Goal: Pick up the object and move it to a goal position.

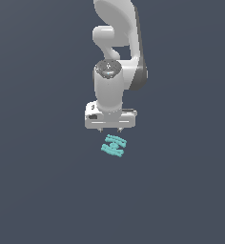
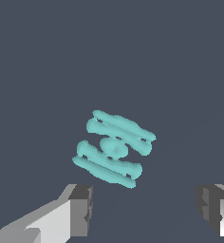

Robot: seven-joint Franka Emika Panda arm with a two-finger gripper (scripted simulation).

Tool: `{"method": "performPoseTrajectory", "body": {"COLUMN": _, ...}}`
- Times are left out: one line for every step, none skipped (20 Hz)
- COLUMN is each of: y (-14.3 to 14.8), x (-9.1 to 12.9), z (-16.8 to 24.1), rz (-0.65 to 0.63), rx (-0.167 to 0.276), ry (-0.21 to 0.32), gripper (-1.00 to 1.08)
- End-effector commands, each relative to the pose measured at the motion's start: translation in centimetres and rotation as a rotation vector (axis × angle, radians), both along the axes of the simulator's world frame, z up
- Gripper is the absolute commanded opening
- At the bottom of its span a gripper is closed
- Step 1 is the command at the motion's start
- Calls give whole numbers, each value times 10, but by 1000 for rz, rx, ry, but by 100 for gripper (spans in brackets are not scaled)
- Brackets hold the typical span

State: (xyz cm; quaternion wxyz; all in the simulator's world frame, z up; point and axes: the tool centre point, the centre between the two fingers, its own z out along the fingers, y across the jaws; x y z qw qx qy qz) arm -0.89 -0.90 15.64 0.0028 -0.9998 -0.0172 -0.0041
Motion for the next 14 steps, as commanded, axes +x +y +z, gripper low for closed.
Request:
{"method": "performPoseTrajectory", "body": {"y": 4, "x": 0, "z": -6, "rz": 32, "rx": 1, "ry": -11, "gripper": 68}}
{"method": "performPoseTrajectory", "body": {"y": 6, "x": 0, "z": -8, "rz": 47, "rx": 1, "ry": -16, "gripper": 68}}
{"method": "performPoseTrajectory", "body": {"y": 8, "x": 0, "z": -11, "rz": 64, "rx": 1, "ry": -22, "gripper": 68}}
{"method": "performPoseTrajectory", "body": {"y": 11, "x": 0, "z": -14, "rz": 82, "rx": 1, "ry": -29, "gripper": 68}}
{"method": "performPoseTrajectory", "body": {"y": 13, "x": 0, "z": -18, "rz": 101, "rx": 0, "ry": -36, "gripper": 68}}
{"method": "performPoseTrajectory", "body": {"y": 15, "x": 0, "z": -21, "rz": 121, "rx": 0, "ry": -43, "gripper": 68}}
{"method": "performPoseTrajectory", "body": {"y": 18, "x": -1, "z": -25, "rz": 143, "rx": -2, "ry": -51, "gripper": 68}}
{"method": "performPoseTrajectory", "body": {"y": 20, "x": -1, "z": -29, "rz": 166, "rx": -3, "ry": -59, "gripper": 68}}
{"method": "performPoseTrajectory", "body": {"y": 23, "x": -1, "z": -33, "rz": 190, "rx": -5, "ry": -68, "gripper": 68}}
{"method": "performPoseTrajectory", "body": {"y": 26, "x": -2, "z": -37, "rz": 215, "rx": -8, "ry": -78, "gripper": 68}}
{"method": "performPoseTrajectory", "body": {"y": 28, "x": -2, "z": -41, "rz": 241, "rx": -11, "ry": -87, "gripper": 68}}
{"method": "performPoseTrajectory", "body": {"y": 31, "x": -3, "z": -44, "rz": 266, "rx": -15, "ry": -96, "gripper": 68}}
{"method": "performPoseTrajectory", "body": {"y": 33, "x": -4, "z": -48, "rz": 291, "rx": -19, "ry": -106, "gripper": 68}}
{"method": "performPoseTrajectory", "body": {"y": 35, "x": -4, "z": -52, "rz": 316, "rx": -24, "ry": -115, "gripper": 68}}
